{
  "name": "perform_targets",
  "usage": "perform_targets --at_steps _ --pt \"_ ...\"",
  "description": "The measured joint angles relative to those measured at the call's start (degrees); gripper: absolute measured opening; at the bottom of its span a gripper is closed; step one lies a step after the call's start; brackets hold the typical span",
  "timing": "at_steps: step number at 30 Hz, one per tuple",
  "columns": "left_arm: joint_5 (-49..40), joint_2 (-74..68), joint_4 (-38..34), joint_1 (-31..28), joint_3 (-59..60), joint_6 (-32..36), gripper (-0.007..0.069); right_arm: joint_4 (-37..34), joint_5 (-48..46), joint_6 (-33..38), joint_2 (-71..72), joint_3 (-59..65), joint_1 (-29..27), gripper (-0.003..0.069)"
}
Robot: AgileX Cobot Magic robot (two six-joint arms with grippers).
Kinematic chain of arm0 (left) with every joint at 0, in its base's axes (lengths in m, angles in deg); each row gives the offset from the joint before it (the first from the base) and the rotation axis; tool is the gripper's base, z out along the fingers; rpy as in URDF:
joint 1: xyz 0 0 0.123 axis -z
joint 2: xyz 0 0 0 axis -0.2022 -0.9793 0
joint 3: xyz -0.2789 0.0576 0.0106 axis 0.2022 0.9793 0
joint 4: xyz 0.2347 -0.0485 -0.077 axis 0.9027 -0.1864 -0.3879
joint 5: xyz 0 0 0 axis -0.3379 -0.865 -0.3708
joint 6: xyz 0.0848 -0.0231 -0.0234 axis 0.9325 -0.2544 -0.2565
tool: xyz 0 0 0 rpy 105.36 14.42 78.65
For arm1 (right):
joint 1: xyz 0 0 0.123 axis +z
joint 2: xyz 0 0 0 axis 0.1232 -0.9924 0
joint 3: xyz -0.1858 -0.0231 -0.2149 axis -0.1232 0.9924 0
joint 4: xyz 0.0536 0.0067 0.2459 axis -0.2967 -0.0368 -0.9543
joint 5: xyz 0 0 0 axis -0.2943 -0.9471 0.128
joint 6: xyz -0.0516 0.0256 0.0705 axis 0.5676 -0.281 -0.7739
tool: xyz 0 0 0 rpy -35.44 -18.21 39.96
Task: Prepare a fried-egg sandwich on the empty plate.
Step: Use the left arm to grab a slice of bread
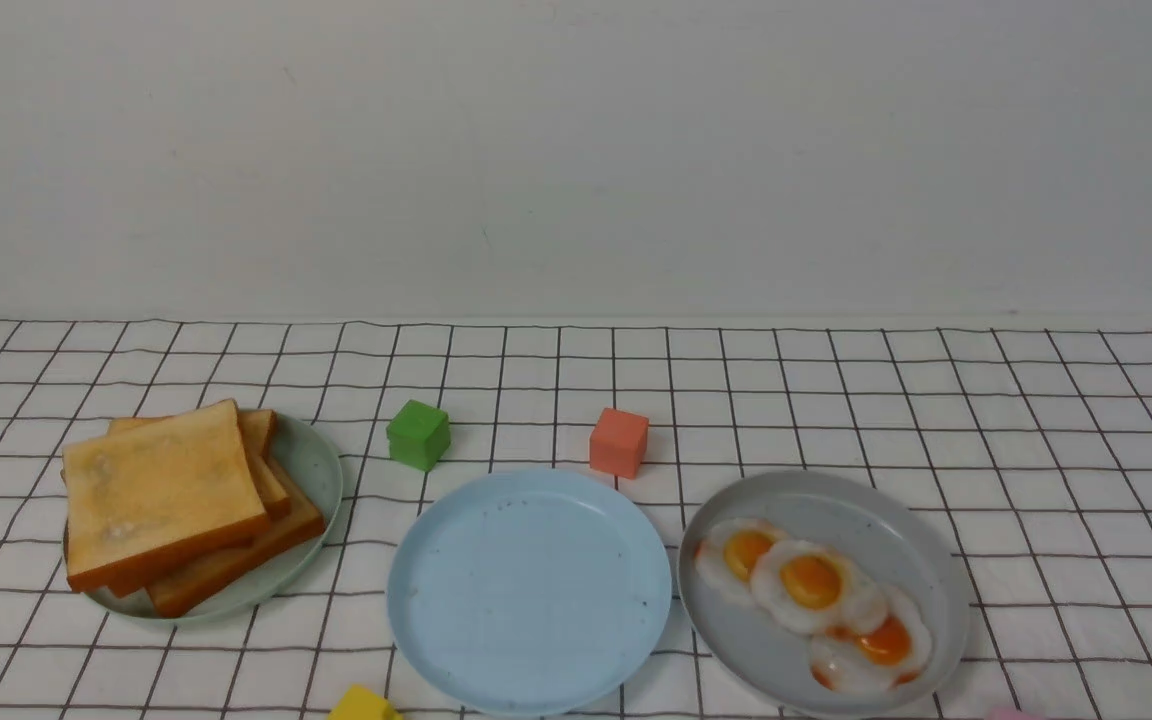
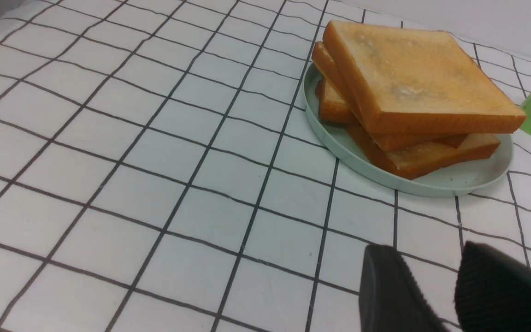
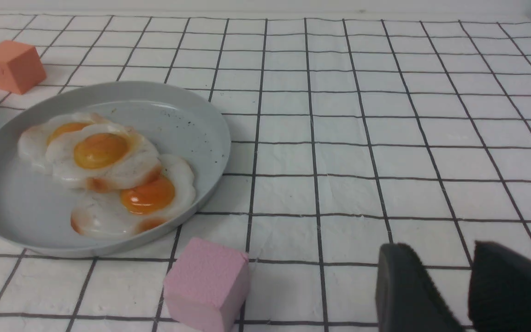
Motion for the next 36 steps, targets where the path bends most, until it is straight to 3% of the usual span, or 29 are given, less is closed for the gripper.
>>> perform_targets --at_steps 21,29,36 --pt "0.00 0.00 0.00 0.00 0.00 0.00 0.0238 0.00 0.00 0.00 0.00 0.00 0.00 0.0241" --pt "0.00 0.00 0.00 0.00 0.00 0.00 0.0238 5.75 0.00 0.00 0.00 0.00 0.00 0.0241" --pt "0.00 0.00 0.56 0.00 0.00 0.00 0.0238 6.16 0.00 0.00 0.00 0.05 0.00 0.0241"
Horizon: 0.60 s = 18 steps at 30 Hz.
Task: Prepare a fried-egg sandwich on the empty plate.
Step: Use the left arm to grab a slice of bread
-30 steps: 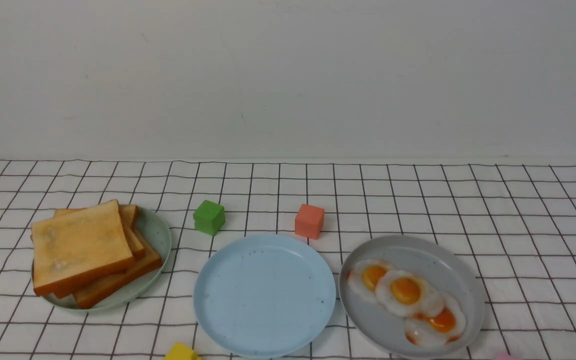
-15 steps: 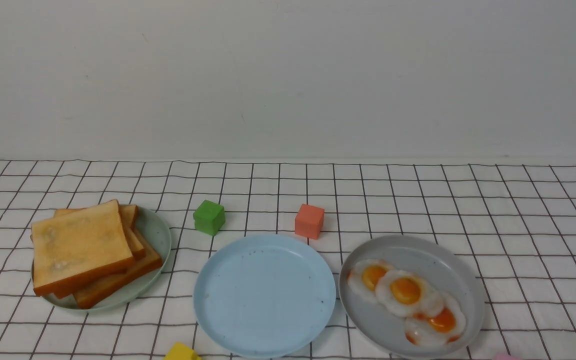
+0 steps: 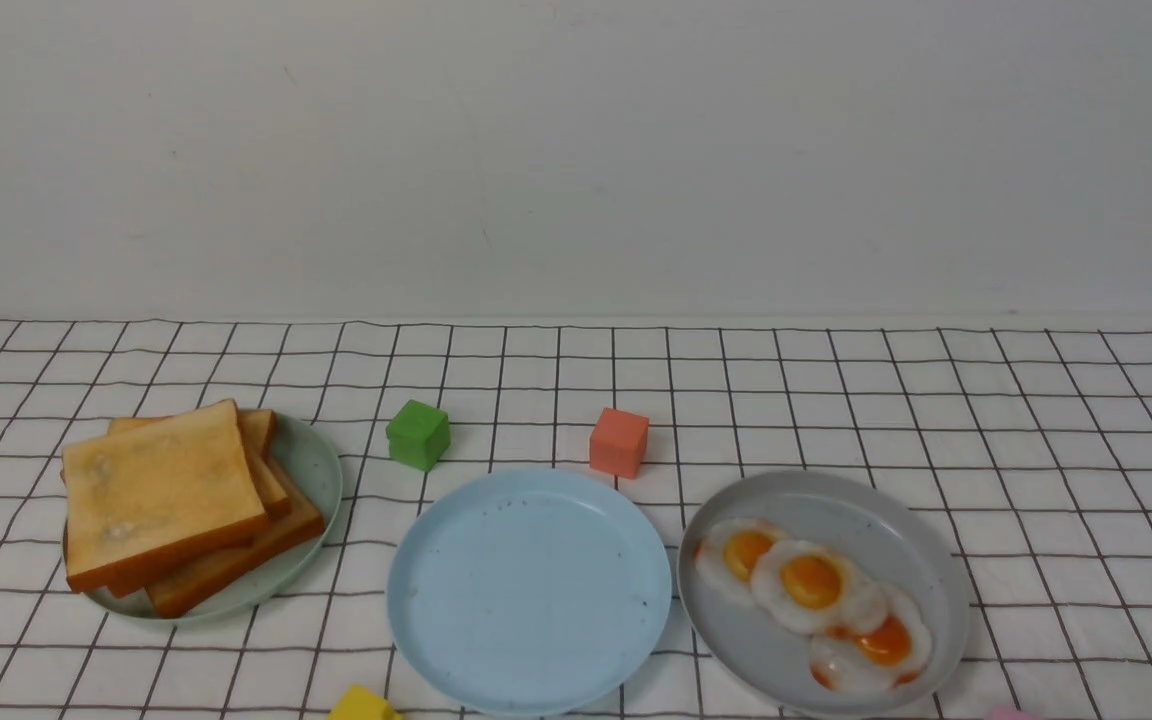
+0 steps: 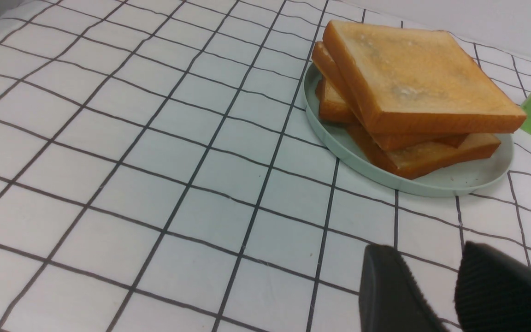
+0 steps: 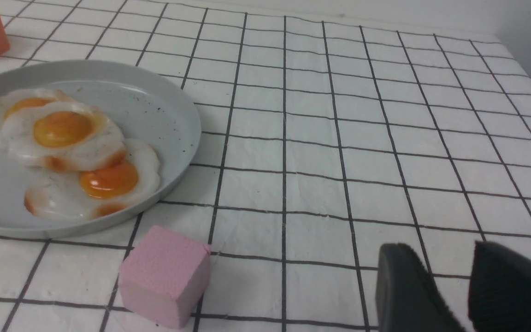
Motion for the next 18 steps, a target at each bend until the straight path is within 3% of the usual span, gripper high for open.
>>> perform_targets --at_steps 6,12,14,18 --pt "2.84 0.00 1.34 0.00 0.00 0.00 0.0238 -0.13 1.33 0.00 0.00 0.17 0.00 0.0241" --pt "16.81 0.00 1.65 0.00 0.00 0.00 0.0238 -4.71 11.39 -1.16 0.00 0.63 0.00 0.0241" --pt "21.98 0.00 1.72 0.00 0.00 0.00 0.0238 -8.74 16.83 -4.48 0.00 0.63 0.00 0.0241" --pt "24.26 0.00 1.87 0.00 0.00 0.00 0.0238 -11.01 23.12 -8.89 0.00 0.63 0.00 0.0241"
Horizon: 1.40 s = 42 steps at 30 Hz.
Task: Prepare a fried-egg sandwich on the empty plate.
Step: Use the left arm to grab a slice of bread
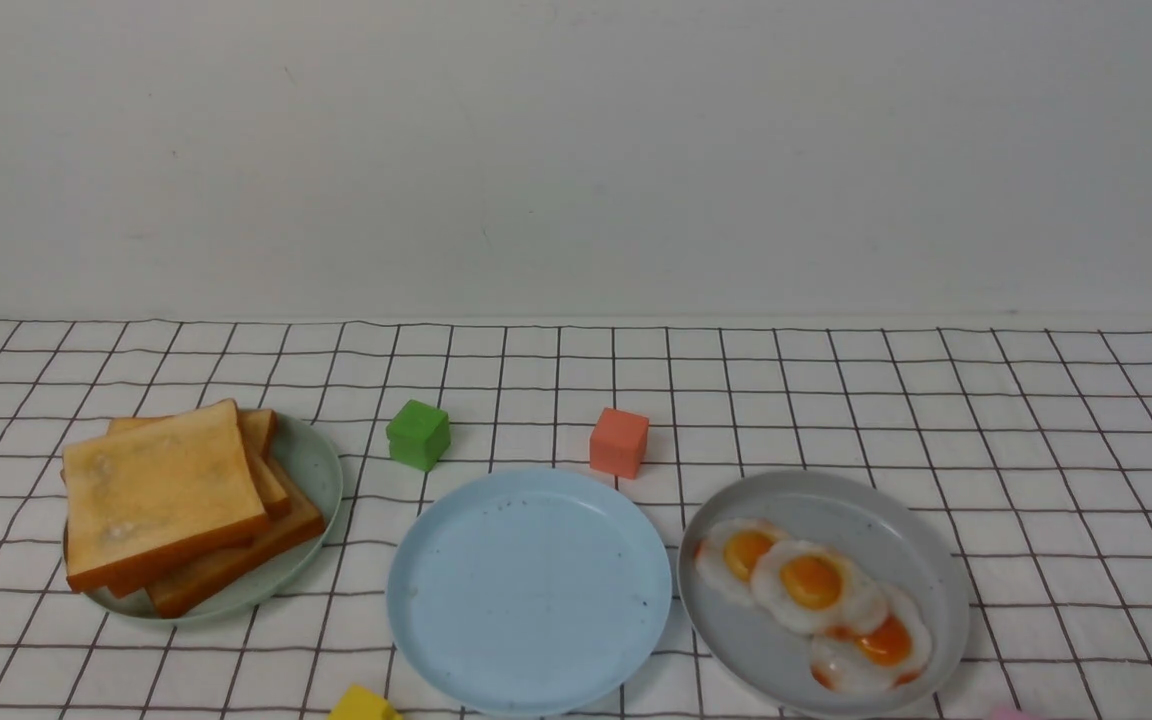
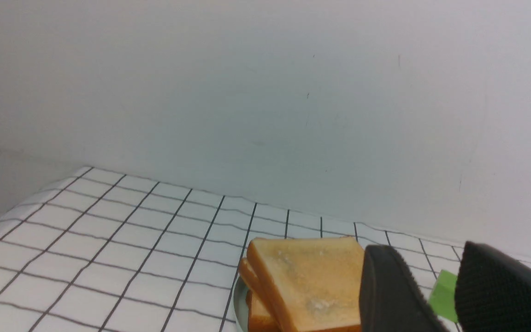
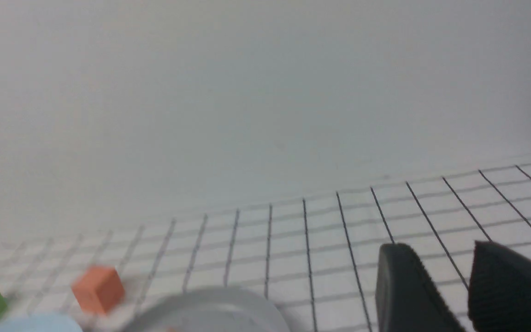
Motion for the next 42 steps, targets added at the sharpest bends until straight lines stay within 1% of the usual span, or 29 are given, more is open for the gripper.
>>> perform_targets --at_steps 1,2,3,4,5,6,7,8,10,12,15,16,18,21,22,23,24,25,30,31,32,34,35,37,40,41,42 --pt "0.75 0.00 -0.07 0.00 0.00 -0.30 0.0238 -0.39 3.60 -2.08 0.00 0.00 0.00 0.0241" --pt "0.75 0.00 -0.07 0.00 0.00 -0.45 0.0238 -0.44 4.10 -2.08 0.00 0.00 0.00 0.0241" --pt "2.57 0.00 -1.02 0.00 0.06 -2.38 0.0238 -0.58 7.80 -3.01 0.00 0.00 0.00 0.0241" --pt "3.86 0.00 -1.59 0.00 0.11 -3.22 0.0238 -0.64 8.95 -3.41 0.00 0.00 0.00 0.0241" --pt "8.47 0.00 -3.34 0.00 0.17 -7.06 0.0238 -0.84 14.46 -4.38 0.00 0.00 0.00 0.0241" --pt "12.19 0.00 -4.34 0.00 0.17 -9.27 0.0238 -1.00 17.21 -5.41 0.00 -0.14 0.00 0.0241" --pt "13.71 0.00 -4.68 0.00 0.17 -10.06 0.0238 -1.00 17.65 -5.89 0.00 -0.23 0.00 0.0241" --pt "18.39 0.00 -5.68 0.00 -0.03 -12.39 0.0238 -1.14 19.69 -7.43 -0.10 -1.87 0.00 0.0241" --pt "19.94 0.00 -6.20 0.00 -1.21 -13.28 0.0238 -1.21 20.11 -8.62 -0.65 -4.28 0.00 0.0241" --pt "19.46 -0.85 -6.79 0.00 -6.98 -14.36 0.0238 -1.21 19.06 -10.03 -3.52 -11.75 0.00 0.0241" --pt "14.86 -6.90 -6.98 0.00 -19.46 -14.72 0.0238 -1.21 12.69 -10.65 -10.29 -25.06 0.00 0.0241" --pt "13.83 -7.40 -7.01 0.00 -20.29 -14.77 0.0238 -1.21 12.10 -10.65 -10.77 -25.94 0.00 0.0241" --pt "6.20 -13.33 -7.71 0.00 -29.14 -14.98 0.0238 -1.21 3.41 -10.65 -17.00 -35.85 0.00 0.0241" --pt "-8.59 -22.28 -9.13 0.00 -38.48 -15.39 0.0238 -0.37 -8.34 -10.65 -26.15 -44.94 0.00 0.0241" --pt "-8.59 -22.84 -9.13 0.00 -38.86 -15.39 0.0238 -0.31 -8.97 -10.65 -26.15 -45.35 0.00 0.0241" --pt "-15.47 -27.32 -9.13 0.00 -40.87 -15.05 0.0238 -0.05 -13.23 -10.65 -31.64 -47.92 0.00 0.0241" --pt "-16.06 -28.41 -9.13 0.00 -41.13 -14.91 0.0238 -0.05 -13.55 -10.65 -32.23 -48.10 0.00 0.0241" --pt "-19.53 -32.12 -8.62 0.00 -41.50 -14.14 0.0238 0.03 -15.11 -10.65 -36.24 -48.81 0.00 0.0241" --pt "-23.16 -41.96 -6.80 0.00 -41.57 -12.33 0.0238 0.07 -17.06 -10.11 -47.04 -49.02 0.34 0.0241" --pt "-25.46 -45.69 -6.58 0.00 -41.57 -12.18 0.0238 0.09 -18.47 -9.46 -50.08 -49.02 1.88 0.0241" --pt "-25.71 -46.13 -6.59 0.00 -41.57 -12.18 0.0238 0.09 -18.99 -9.38 -50.76 -49.02 2.12 0.0241" --pt "-28.69 -50.95 -6.57 0.00 -41.57 -12.13 0.0238 0.09 -22.40 -8.13 -54.23 -49.02 5.48 0.0241" --pt "-30.28 -54.05 -6.63 0.00 -41.57 -12.13 0.0238 0.09 -25.64 -7.33 -56.29 -49.13 8.11 0.0241" --pt "-31.60 -58.22 -6.76 0.00 -41.71 -12.13 0.0238 0.09 -28.96 -6.68 -58.70 -49.12 11.72 0.0241" --pt "-35.07 -64.07 -6.86 0.00 -43.85 -11.45 0.0238 0.09 -32.19 -6.07 -61.66 -49.12 17.70 0.0241" --pt "-35.36 -64.51 -6.86 0.00 -44.12 -11.31 0.0238 0.09 -32.44 -5.95 -62.00 -49.12 18.07 0.0241" --pt "-37.72 -68.13 -6.93 0.00 -46.74 -9.96 0.0238 0.09 -33.17 -5.34 -63.02 -49.17 20.57 0.0241"
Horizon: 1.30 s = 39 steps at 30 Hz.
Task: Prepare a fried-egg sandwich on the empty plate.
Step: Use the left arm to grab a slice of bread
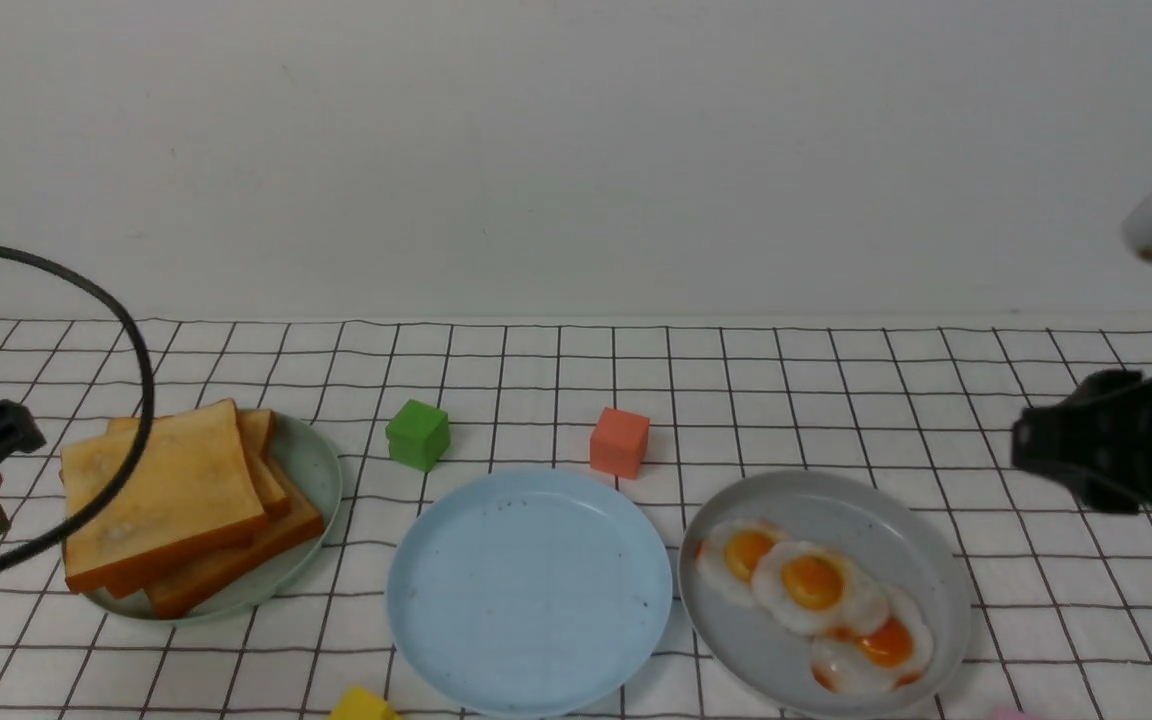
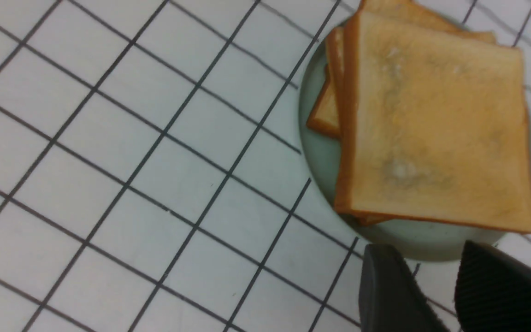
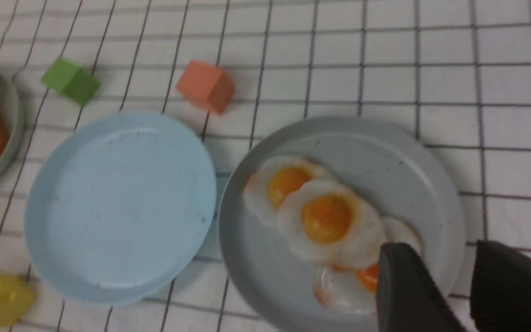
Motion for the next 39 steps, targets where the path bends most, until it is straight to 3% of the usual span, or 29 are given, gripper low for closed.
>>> perform_targets --at_steps 5,9,14,19,31,35,39 --pt "-8.06 -10.70 -1.84 0.00 -9.94 7.97 0.0238 0.00 -0.60 1.99 -1.76 -0.06 6.29 0.0241" --pt "-12.47 -17.11 -4.49 -0.58 -16.04 14.14 0.0238 0.00 -0.79 2.05 -2.04 -0.06 7.95 0.0241" --pt "-13.96 -21.79 -14.96 -7.03 -19.02 23.46 0.0238 0.18 -1.77 2.11 -2.09 -0.06 8.02 0.0241" --pt "-14.52 -24.14 -27.11 -15.73 -19.07 37.04 0.0239 0.29 -2.85 3.11 -2.09 -0.06 8.02 0.0241" --pt "-11.79 -31.38 -34.58 -17.26 -19.36 43.38 0.0347 0.23 -4.58 3.36 -2.09 -0.06 8.02 0.0241" --pt "-11.57 -33.45 -37.70 -17.30 -19.36 45.75 0.0338 0.23 -4.59 3.36 -2.09 -0.06 8.02 0.0241" --pt "-11.44 -36.79 -40.16 -17.38 -19.40 48.28 0.0280 0.23 -4.70 3.36 -2.09 -0.06 8.02 0.0241"
